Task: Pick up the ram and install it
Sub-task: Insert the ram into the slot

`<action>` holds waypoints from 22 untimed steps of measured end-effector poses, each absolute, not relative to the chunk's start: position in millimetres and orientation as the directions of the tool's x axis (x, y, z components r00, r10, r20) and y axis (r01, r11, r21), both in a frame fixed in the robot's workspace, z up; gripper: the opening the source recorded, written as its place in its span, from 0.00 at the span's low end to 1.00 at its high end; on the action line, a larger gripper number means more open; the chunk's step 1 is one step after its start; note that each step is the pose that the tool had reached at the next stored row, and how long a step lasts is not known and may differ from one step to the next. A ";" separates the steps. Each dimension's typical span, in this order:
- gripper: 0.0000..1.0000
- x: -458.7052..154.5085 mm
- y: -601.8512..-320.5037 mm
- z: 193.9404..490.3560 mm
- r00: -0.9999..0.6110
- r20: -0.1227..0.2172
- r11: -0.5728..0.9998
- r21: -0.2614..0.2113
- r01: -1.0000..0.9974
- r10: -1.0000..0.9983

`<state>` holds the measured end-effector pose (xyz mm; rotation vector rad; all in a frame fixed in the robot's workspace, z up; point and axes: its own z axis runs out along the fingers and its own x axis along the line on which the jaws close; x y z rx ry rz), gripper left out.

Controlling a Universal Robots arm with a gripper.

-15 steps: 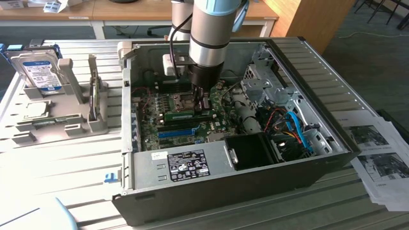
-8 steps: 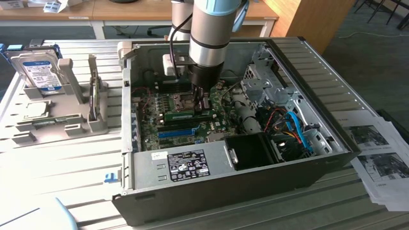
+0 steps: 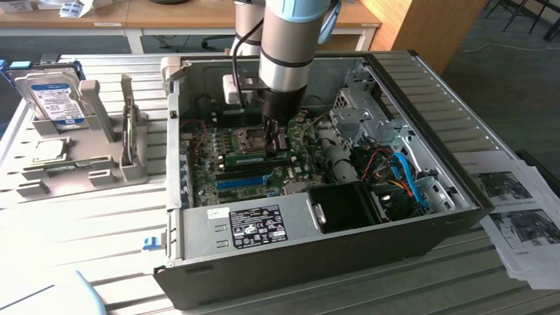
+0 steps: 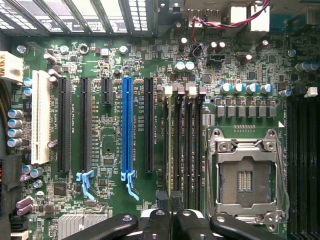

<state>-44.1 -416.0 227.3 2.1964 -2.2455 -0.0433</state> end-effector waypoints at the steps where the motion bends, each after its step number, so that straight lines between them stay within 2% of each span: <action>1: 0.11 -44.1 -416.0 227.1 -0.022 -0.019 0.022 0.020 -1.000 -1.000; 22: 0.11 -44.0 -416.0 223.1 -0.022 -0.019 0.022 0.020 -1.000 -1.000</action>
